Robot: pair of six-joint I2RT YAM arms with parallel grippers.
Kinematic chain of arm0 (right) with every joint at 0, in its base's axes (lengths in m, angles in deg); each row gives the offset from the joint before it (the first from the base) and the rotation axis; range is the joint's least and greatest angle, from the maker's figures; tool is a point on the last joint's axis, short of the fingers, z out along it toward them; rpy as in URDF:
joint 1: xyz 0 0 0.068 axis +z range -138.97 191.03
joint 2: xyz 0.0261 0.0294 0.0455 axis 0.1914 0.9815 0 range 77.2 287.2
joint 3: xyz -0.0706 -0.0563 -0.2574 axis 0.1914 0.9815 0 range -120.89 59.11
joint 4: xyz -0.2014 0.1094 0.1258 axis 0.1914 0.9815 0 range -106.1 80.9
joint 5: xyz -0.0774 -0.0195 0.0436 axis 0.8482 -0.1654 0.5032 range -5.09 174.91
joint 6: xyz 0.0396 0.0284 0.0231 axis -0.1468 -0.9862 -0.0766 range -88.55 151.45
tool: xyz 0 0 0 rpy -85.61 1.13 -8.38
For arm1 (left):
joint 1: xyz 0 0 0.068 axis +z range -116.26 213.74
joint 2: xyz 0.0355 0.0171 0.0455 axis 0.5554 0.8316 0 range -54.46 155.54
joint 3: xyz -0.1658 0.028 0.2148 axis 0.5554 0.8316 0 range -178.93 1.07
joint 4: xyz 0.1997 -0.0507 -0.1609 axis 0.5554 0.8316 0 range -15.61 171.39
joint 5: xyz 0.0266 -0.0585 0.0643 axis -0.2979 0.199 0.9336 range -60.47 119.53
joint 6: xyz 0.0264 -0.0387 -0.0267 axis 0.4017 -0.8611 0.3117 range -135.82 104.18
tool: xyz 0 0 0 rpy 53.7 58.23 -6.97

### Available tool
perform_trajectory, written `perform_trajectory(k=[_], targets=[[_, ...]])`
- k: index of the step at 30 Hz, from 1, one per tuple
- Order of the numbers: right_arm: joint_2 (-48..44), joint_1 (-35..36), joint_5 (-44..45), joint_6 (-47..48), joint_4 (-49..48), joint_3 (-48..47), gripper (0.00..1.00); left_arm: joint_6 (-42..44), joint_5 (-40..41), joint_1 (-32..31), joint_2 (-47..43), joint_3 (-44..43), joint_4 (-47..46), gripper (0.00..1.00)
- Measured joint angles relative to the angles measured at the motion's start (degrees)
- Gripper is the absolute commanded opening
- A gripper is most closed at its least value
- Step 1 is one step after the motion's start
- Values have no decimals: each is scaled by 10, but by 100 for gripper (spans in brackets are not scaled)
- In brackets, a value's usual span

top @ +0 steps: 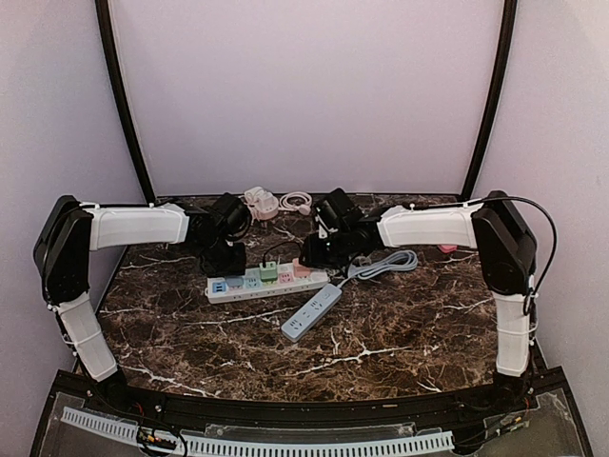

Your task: Pull the plug off the socket

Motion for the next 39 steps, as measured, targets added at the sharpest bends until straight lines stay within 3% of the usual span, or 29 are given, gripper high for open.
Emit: perform_trajectory(k=[9,21,31,39], targets=[[24,10,10,1,-5,-29,33,4,3,-7,9,-23,34,19],[32,18,33,2,-24,-35,33,9,20,-11,12,-49,70,18],[17,29,33,7,-70,7,44,-8,28,-15,5,-15,44,15],[-11,34,2,8,-54,46,39,-16,34,-16,-2,-2,28,15]])
